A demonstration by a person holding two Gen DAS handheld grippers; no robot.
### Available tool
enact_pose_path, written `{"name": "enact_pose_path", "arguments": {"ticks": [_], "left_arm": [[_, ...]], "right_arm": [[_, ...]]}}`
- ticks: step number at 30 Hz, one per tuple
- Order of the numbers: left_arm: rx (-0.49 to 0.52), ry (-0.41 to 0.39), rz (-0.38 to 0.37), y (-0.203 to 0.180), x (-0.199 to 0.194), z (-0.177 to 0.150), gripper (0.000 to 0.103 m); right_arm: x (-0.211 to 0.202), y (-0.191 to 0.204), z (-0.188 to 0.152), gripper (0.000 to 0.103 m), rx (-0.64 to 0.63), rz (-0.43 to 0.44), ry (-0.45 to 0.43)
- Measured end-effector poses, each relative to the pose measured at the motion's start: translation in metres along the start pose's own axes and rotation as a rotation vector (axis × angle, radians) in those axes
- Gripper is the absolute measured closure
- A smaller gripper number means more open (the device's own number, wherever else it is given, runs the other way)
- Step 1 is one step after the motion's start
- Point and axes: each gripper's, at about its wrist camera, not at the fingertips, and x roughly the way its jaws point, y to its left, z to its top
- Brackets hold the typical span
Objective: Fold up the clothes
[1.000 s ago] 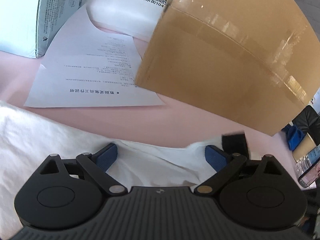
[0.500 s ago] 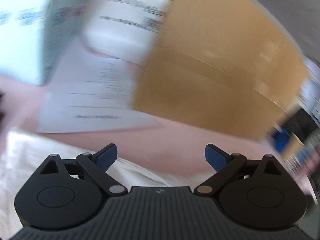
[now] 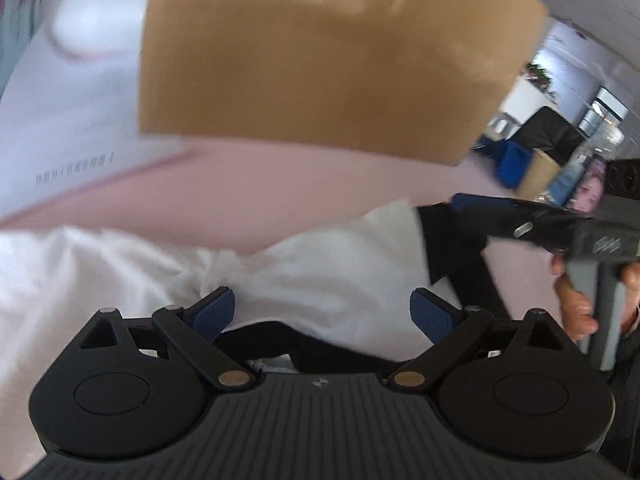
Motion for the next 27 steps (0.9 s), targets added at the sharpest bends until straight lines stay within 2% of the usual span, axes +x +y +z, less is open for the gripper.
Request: {"name": "enact_pose_path", "arguments": {"ticks": [3, 5, 8, 9, 11, 14, 16, 17, 18, 20, 21, 22, 23, 24, 25, 27], "left_arm": [[0.038, -0.021, 0.047, -0.003, 0.001, -0.002, 0.009], [0.062, -0.039, 0.082, -0.005, 0.002, -0.004, 0.010], [0.043, -0.072, 0.107, -0.001, 0.002, -0.001, 0.010], [0.035, -0.077, 0.107, 0.000, 0.001, -0.001, 0.010], [0.008, -0.088, 0.101, 0.005, 0.002, 0.000, 0.010], [0.019, -0.093, 0.113, 0.004, 0.004, -0.001, 0.010], [0.048, -0.091, 0.131, -0.001, 0.006, -0.002, 0.010], [0.064, -0.090, 0.141, -0.003, 0.007, -0.003, 0.009], [0.071, -0.089, 0.145, -0.004, 0.007, -0.003, 0.009], [0.071, -0.089, 0.146, -0.004, 0.007, -0.003, 0.009], [0.068, -0.089, 0.144, -0.004, 0.007, -0.003, 0.009], [0.059, -0.091, 0.140, -0.002, 0.006, -0.003, 0.010], [0.053, -0.093, 0.136, -0.001, 0.006, -0.003, 0.010], [0.050, -0.095, 0.133, 0.000, 0.006, -0.003, 0.010], [0.048, -0.096, 0.131, 0.000, 0.006, -0.003, 0.010], [0.038, -0.099, 0.124, 0.002, 0.004, -0.003, 0.010]], "right_arm": [[0.009, 0.007, 0.000, 0.027, 0.012, -0.073, 0.025], [0.016, 0.013, -0.002, 0.039, 0.003, -0.115, 0.041], [0.027, 0.014, -0.005, 0.050, 0.017, -0.175, 0.061], [0.026, 0.014, -0.005, 0.051, 0.014, -0.188, 0.048], [0.018, 0.018, -0.002, 0.051, -0.008, -0.192, 0.008], [0.014, 0.019, 0.005, 0.051, 0.015, -0.112, 0.007], [0.023, 0.015, 0.004, 0.051, 0.126, -0.023, 0.100], [0.030, 0.016, 0.000, 0.052, 0.162, -0.014, 0.142], [0.035, 0.019, -0.002, 0.054, 0.165, -0.046, 0.151], [0.043, 0.023, -0.004, 0.065, 0.156, -0.127, 0.151], [0.045, 0.022, -0.005, 0.068, 0.175, -0.156, 0.124], [0.047, 0.019, -0.007, 0.077, 0.199, -0.182, 0.091], [0.046, 0.018, -0.007, 0.093, 0.210, -0.190, 0.069], [0.045, 0.018, -0.009, 0.099, 0.200, -0.208, 0.025], [0.043, 0.017, -0.011, 0.101, 0.188, -0.233, -0.012], [0.040, 0.014, -0.012, 0.101, 0.198, -0.228, -0.069]]}}
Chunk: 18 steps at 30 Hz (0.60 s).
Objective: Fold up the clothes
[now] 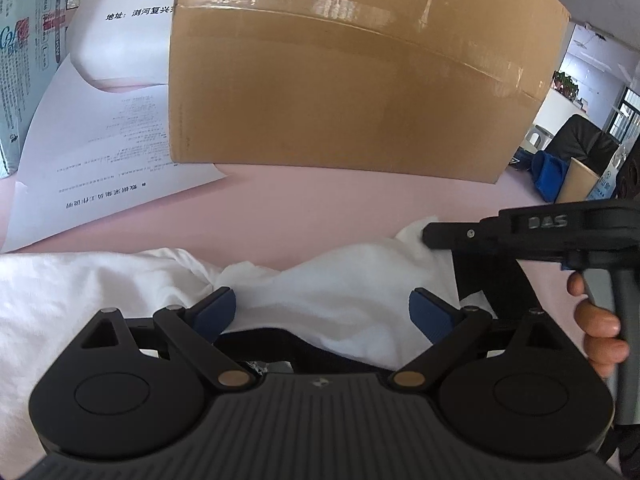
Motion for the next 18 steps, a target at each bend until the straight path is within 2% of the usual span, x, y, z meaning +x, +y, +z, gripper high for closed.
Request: {"name": "enact_pose_path", "arguments": {"ticks": [3, 7, 9, 10, 11, 12, 14, 15, 17, 18], "left_arm": [[-0.029, -0.023, 0.028, 0.005, -0.003, 0.002, 0.010], [-0.049, -0.062, 0.144, 0.015, -0.004, 0.004, 0.010], [-0.055, -0.093, 0.188, 0.023, -0.016, 0.008, 0.010], [-0.058, -0.130, 0.195, 0.028, -0.033, 0.011, 0.010], [-0.062, -0.159, 0.196, 0.033, -0.047, 0.012, 0.010], [-0.070, -0.198, 0.196, 0.039, -0.071, 0.013, 0.010], [-0.071, -0.263, 0.218, 0.052, -0.127, 0.006, 0.009], [-0.068, -0.280, 0.229, 0.055, -0.142, 0.000, 0.007], [-0.047, -0.315, 0.288, 0.069, -0.184, -0.033, 0.005], [-0.035, -0.296, 0.321, 0.074, -0.192, -0.046, 0.004]], "right_arm": [[-0.005, 0.003, 0.000, 0.102, -0.046, -0.030, -0.082], [0.009, 0.000, -0.003, 0.100, -0.095, -0.073, -0.062], [0.009, -0.001, -0.005, 0.090, -0.121, -0.064, -0.069], [0.006, -0.002, -0.005, 0.067, -0.122, -0.045, -0.073], [0.003, -0.003, -0.004, 0.039, -0.120, -0.026, -0.075], [-0.006, -0.005, -0.004, 0.032, -0.106, 0.026, -0.095], [-0.029, -0.006, -0.001, 0.032, -0.117, 0.130, -0.100], [-0.035, -0.005, -0.001, 0.032, -0.127, 0.151, -0.094], [-0.051, 0.002, -0.001, 0.032, -0.168, 0.206, -0.058], [-0.060, 0.009, -0.003, 0.032, -0.209, 0.247, -0.023]]}}
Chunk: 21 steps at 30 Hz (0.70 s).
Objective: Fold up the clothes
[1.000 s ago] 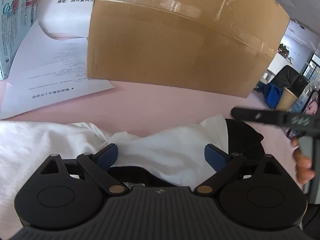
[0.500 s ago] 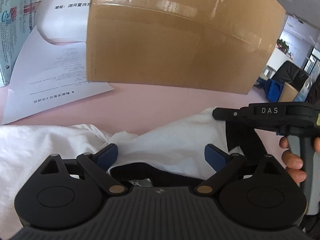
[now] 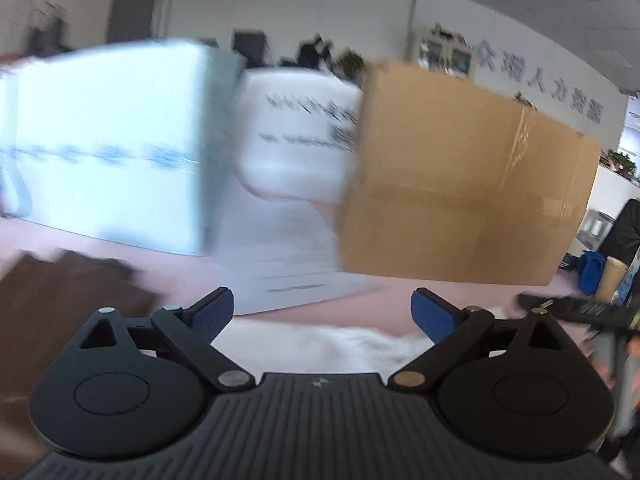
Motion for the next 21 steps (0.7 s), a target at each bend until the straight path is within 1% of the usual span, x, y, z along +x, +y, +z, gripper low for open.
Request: {"name": "enact_pose_path", "arguments": {"ticks": [1, 2, 4, 6, 7, 8, 9, 11, 12, 13, 14, 15, 16, 17, 18, 19, 20, 21], "left_arm": [[0.021, 0.019, 0.031, 0.007, -0.008, -0.010, 0.004], [0.059, 0.068, 0.074, 0.015, -0.015, -0.025, 0.004], [0.122, 0.135, 0.128, 0.024, -0.024, -0.046, 0.004], [0.159, 0.173, 0.151, 0.031, -0.031, -0.062, 0.004], [0.176, 0.191, 0.161, 0.035, -0.034, -0.070, 0.004], [0.182, 0.195, 0.151, 0.038, -0.037, -0.074, 0.004], [0.186, 0.196, 0.137, 0.041, -0.040, -0.077, 0.004], [0.143, 0.223, 0.074, 0.048, -0.036, -0.080, 0.005], [0.120, 0.237, 0.040, 0.052, -0.034, -0.081, 0.010], [0.108, 0.250, 0.020, 0.052, -0.032, -0.081, 0.027], [0.099, 0.272, 0.003, 0.051, -0.028, -0.080, 0.035], [0.091, 0.295, -0.015, 0.050, -0.024, -0.080, 0.040], [0.096, 0.303, -0.012, 0.048, -0.023, -0.081, 0.041], [0.109, 0.292, -0.012, 0.047, -0.026, -0.082, 0.046], [0.116, 0.287, -0.014, 0.043, -0.030, -0.084, 0.053], [0.115, 0.283, -0.016, 0.042, -0.033, -0.084, 0.061], [0.112, 0.278, -0.019, 0.041, -0.036, -0.085, 0.066], [0.107, 0.276, -0.020, 0.040, -0.037, -0.085, 0.077]], "right_arm": [[-0.008, 0.014, -0.004, 0.032, -0.066, 0.058, 0.046], [-0.012, 0.023, -0.008, 0.033, -0.113, 0.086, 0.071], [-0.027, 0.050, -0.032, 0.034, -0.275, 0.100, 0.136], [-0.039, 0.066, -0.053, 0.036, -0.396, 0.092, 0.177], [-0.052, 0.074, -0.073, 0.039, -0.468, 0.089, 0.213], [-0.059, 0.078, -0.084, 0.042, -0.482, 0.090, 0.237], [-0.064, 0.080, -0.091, 0.043, -0.482, 0.093, 0.257], [-0.073, 0.085, -0.100, 0.044, -0.472, 0.080, 0.281], [-0.075, 0.085, -0.103, 0.044, -0.469, 0.073, 0.290], [-0.077, 0.086, -0.106, 0.045, -0.465, 0.066, 0.299], [-0.083, 0.087, -0.110, 0.045, -0.460, 0.071, 0.310], [-0.091, 0.090, -0.115, 0.045, -0.474, 0.080, 0.311], [-0.100, 0.093, -0.120, 0.044, -0.493, 0.089, 0.310], [-0.104, 0.096, -0.123, 0.044, -0.510, 0.094, 0.310], [-0.102, 0.100, -0.124, 0.045, -0.518, 0.097, 0.312], [-0.099, 0.105, -0.124, 0.049, -0.522, 0.099, 0.315], [-0.099, 0.109, -0.126, 0.053, -0.535, 0.104, 0.317], [-0.100, 0.114, -0.129, 0.054, -0.564, 0.095, 0.308]]}}
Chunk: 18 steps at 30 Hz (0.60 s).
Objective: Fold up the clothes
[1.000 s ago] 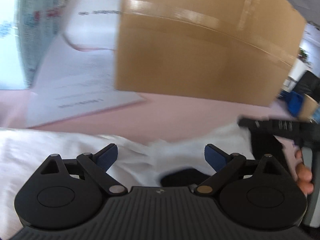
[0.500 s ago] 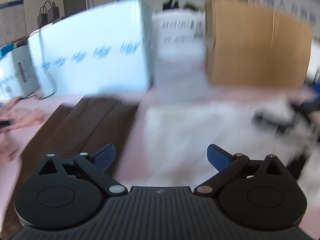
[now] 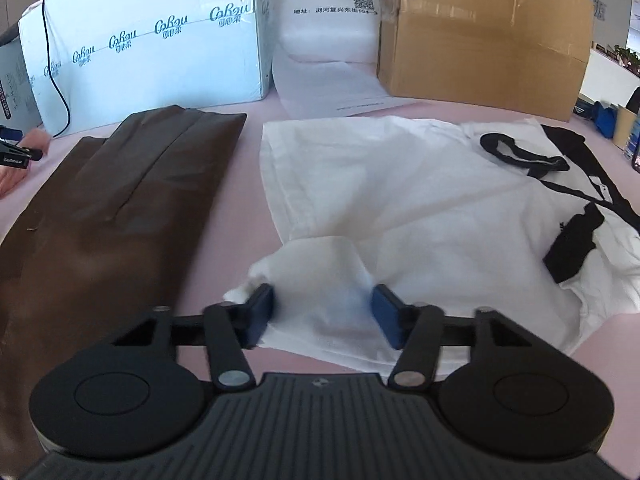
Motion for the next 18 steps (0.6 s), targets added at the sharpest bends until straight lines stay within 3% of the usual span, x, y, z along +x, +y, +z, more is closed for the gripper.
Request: {"name": "enact_pose_path", "arguments": {"ticks": [1, 3, 6, 7, 8, 9, 13, 18], "left_arm": [[-0.018, -0.002, -0.009, 0.001, -0.003, 0.000, 0.084], [-0.040, -0.010, -0.023, 0.001, -0.008, -0.002, 0.087], [-0.037, -0.016, -0.026, 0.000, -0.010, -0.003, 0.088], [-0.039, -0.013, -0.025, 0.000, -0.010, -0.004, 0.089], [-0.049, -0.007, -0.032, 0.002, -0.011, -0.004, 0.089], [-0.053, -0.004, -0.037, 0.003, -0.011, -0.004, 0.089], [-0.095, -0.001, -0.093, 0.010, -0.022, -0.004, 0.089], [-0.005, 0.052, -0.092, 0.003, -0.024, -0.015, 0.078]], "right_arm": [[0.002, 0.006, 0.002, 0.055, -0.035, -0.018, 0.001], [0.007, 0.015, 0.005, 0.054, -0.082, -0.045, 0.020], [0.024, 0.007, 0.005, 0.054, 0.009, -0.080, 0.118], [0.024, 0.006, 0.004, 0.059, 0.024, -0.078, 0.117], [0.022, 0.006, 0.004, 0.083, 0.033, -0.074, 0.111], [0.017, 0.009, 0.003, 0.097, 0.024, -0.054, 0.108], [-0.004, 0.032, -0.003, 0.097, -0.103, -0.044, 0.126], [-0.018, 0.021, -0.011, 0.096, -0.044, -0.026, 0.159]]}}
